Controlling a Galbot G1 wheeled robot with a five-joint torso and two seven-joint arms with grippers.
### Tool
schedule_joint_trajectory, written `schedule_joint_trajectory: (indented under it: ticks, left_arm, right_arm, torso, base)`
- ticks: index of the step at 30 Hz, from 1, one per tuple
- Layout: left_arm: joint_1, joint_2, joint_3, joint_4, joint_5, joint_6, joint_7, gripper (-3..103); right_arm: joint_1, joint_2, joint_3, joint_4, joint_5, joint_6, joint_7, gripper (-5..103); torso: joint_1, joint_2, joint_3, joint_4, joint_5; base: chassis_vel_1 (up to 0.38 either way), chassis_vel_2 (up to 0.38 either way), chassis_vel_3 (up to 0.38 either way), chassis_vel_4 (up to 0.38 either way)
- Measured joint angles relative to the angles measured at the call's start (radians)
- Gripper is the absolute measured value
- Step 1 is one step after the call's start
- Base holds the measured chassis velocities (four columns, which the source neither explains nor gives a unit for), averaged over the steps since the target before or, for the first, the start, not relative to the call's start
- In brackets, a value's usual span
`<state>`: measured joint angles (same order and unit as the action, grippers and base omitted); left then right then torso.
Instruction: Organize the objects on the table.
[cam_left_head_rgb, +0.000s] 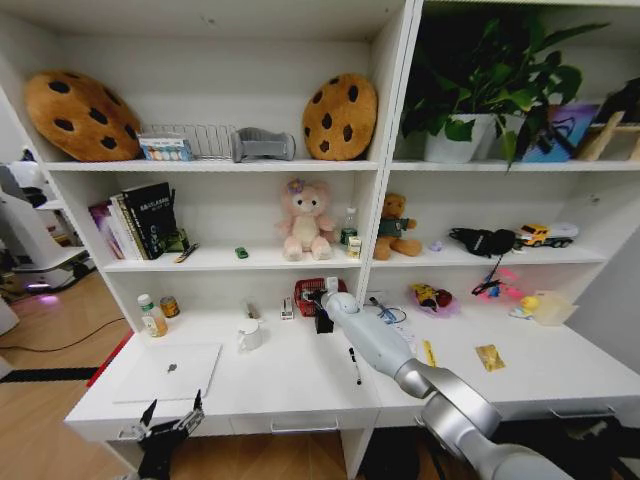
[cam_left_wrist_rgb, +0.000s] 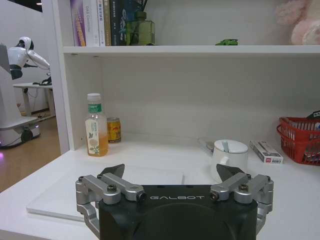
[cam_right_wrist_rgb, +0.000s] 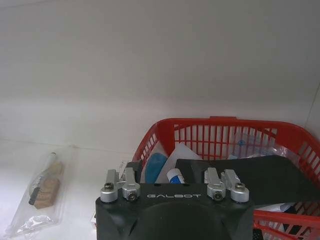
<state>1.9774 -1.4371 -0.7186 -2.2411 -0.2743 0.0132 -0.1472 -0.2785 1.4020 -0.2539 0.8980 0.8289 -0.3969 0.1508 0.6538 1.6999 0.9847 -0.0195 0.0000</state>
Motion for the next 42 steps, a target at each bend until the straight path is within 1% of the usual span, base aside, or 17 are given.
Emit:
schedule_joint_trajectory:
  ticks: [12,13,15,16,17,18,19,20,22,23,25,26,27,40,42]
  left_arm:
    - [-0.008,0.004,-0.010,0.006,-0.010,-0.002,-0.002,100]
    - [-0.009,0.005,-0.012,0.006,-0.013,-0.002,-0.003,100]
    - [-0.010,0.005,-0.013,0.006,-0.013,-0.002,-0.003,100]
    - [-0.010,0.005,-0.014,0.007,-0.014,-0.002,-0.003,100]
    - [-0.010,0.005,-0.014,0.008,-0.014,-0.002,-0.004,100]
    - [-0.010,0.006,-0.014,0.008,-0.015,-0.002,-0.004,100]
    - [-0.011,0.006,-0.015,0.009,-0.015,-0.002,-0.004,100]
    - [-0.011,0.006,-0.015,0.009,-0.015,-0.002,-0.004,100]
    - [-0.013,0.007,-0.015,0.012,-0.015,-0.001,-0.005,100]
    - [-0.013,0.007,-0.015,0.012,-0.015,-0.001,-0.005,100]
    - [-0.013,0.007,-0.014,0.013,-0.015,-0.001,-0.005,100]
    - [-0.013,0.007,-0.014,0.013,-0.015,-0.001,-0.005,100]
    - [-0.013,0.007,-0.014,0.013,-0.015,-0.001,-0.005,100]
    - [-0.013,0.006,-0.005,0.019,-0.008,0.001,-0.005,100]
    - [-0.011,0.004,0.000,0.021,-0.003,0.001,-0.005,100]
  right_arm:
    - [0.006,0.007,-0.008,-0.028,0.019,0.001,0.004,54]
    - [0.007,0.008,-0.009,-0.030,0.020,0.002,0.001,49]
    - [0.007,0.008,-0.009,-0.031,0.020,0.001,0.000,49]
    - [0.007,0.010,-0.009,-0.034,0.021,0.002,0.000,38]
    - [0.007,0.010,-0.009,-0.035,0.021,0.004,0.000,33]
    - [0.007,0.010,-0.009,-0.035,0.021,0.005,0.000,33]
    - [0.007,0.010,-0.009,-0.035,0.021,0.008,0.000,27]
    - [0.007,0.010,-0.009,-0.035,0.021,0.008,0.000,27]
    - [0.006,0.010,-0.008,-0.035,0.021,0.012,0.001,17]
    - [0.006,0.010,-0.008,-0.035,0.021,0.012,0.001,17]
    - [0.006,0.010,-0.005,-0.037,0.021,0.019,0.001,6]
    - [0.006,0.010,-0.005,-0.037,0.021,0.019,0.001,6]
    - [0.005,0.010,-0.004,-0.037,0.021,0.021,0.001,2]
    - [0.002,0.003,0.001,-0.026,0.021,0.032,-0.011,-1]
    - [0.012,0.006,0.004,-0.031,0.020,0.032,-0.019,9]
  torso:
    - [0.000,0.000,0.000,0.0000,0.0000]
    - [0.000,0.000,0.000,0.0000,0.0000]
    - [0.000,0.000,0.000,0.0000,-0.0001]
    - [0.000,0.000,0.000,0.0000,0.0000]
    - [0.000,0.000,0.000,0.0000,0.0000]
    - [0.000,0.000,0.000,0.0000,0.0000]
    - [0.000,0.000,0.000,0.0000,0.0000]
    - [0.000,0.000,0.000,0.0000,0.0000]
    - [0.000,0.000,0.000,0.0000,0.0000]
    - [0.000,0.000,0.000,0.0000,0.0000]
    - [0.000,0.000,0.000,0.0000,0.0000]
    - [0.000,0.000,0.000,0.0000,0.0000]
    - [0.000,0.000,0.000,0.0000,0.0000]
    - [0.000,0.000,0.000,-0.0001,0.0000]
    - [0.000,0.000,0.000,0.0000,0.0000]
  base:
    - [0.000,0.000,0.000,0.000]
    - [0.000,0.000,0.000,0.000]
    - [0.000,0.000,0.000,0.000]
    - [0.000,0.000,0.000,0.000]
    - [0.000,0.000,0.000,0.000]
    - [0.000,0.000,0.000,0.000]
    - [0.000,0.000,0.000,0.000]
    - [0.000,0.000,0.000,0.000]
    - [0.000,0.000,0.000,0.000]
    - [0.000,0.000,0.000,0.000]
    - [0.000,0.000,0.000,0.000]
    - [0.000,0.000,0.000,0.000]
    - [0.000,0.000,0.000,0.000]
    - [0.000,0.000,0.000,0.000]
    - [0.000,0.000,0.000,0.000]
